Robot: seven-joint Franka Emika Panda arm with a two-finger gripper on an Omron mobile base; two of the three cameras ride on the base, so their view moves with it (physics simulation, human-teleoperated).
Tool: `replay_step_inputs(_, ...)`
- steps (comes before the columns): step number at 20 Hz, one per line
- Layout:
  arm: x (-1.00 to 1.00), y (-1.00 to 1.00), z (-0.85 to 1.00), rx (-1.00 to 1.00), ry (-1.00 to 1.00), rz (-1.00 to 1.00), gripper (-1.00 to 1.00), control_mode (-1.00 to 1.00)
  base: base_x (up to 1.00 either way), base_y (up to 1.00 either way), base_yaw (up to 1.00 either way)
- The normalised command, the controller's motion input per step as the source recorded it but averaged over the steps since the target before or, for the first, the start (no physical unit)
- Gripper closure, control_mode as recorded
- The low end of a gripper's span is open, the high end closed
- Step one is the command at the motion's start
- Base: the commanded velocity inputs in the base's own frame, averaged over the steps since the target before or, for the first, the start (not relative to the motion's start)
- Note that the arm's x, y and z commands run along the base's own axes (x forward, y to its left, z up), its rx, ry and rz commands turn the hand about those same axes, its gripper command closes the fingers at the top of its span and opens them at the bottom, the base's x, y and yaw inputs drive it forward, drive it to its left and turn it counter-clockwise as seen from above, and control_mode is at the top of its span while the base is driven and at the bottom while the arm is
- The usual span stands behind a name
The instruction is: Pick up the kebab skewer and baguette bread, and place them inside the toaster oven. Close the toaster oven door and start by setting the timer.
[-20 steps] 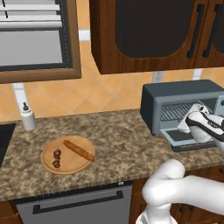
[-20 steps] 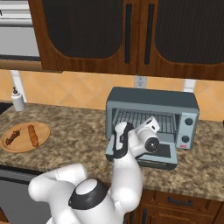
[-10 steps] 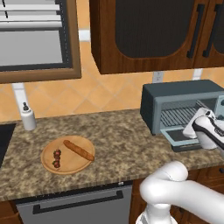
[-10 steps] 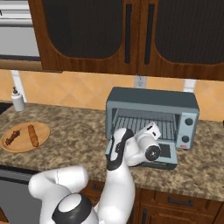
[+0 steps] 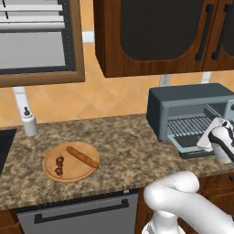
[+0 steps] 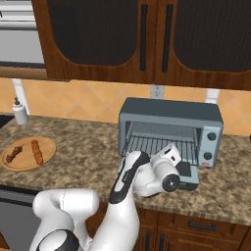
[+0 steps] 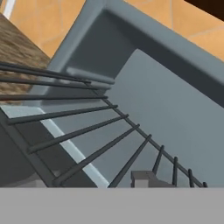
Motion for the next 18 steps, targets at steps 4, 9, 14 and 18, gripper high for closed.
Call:
replay_step_inputs(4,-0.48,-0.27,0.00,0.00,0.00,0.00,1.00,-1.00,0.00,0.00,0.00)
replay_step_inputs(9,-0.50,-0.26,0.00,0.00,0.00,0.00,1.00,-1.00,0.00,0.00,0.00)
replay_step_inputs(14,-0.56,-0.30,0.34,0.01,0.00,0.00,1.00,-1.00,0.00,0.00,0.00)
replay_step_inputs(18,-0.86,-0.03,0.90,0.01,0.07,0.00,1.00,-1.00,0.00,0.00,0.00)
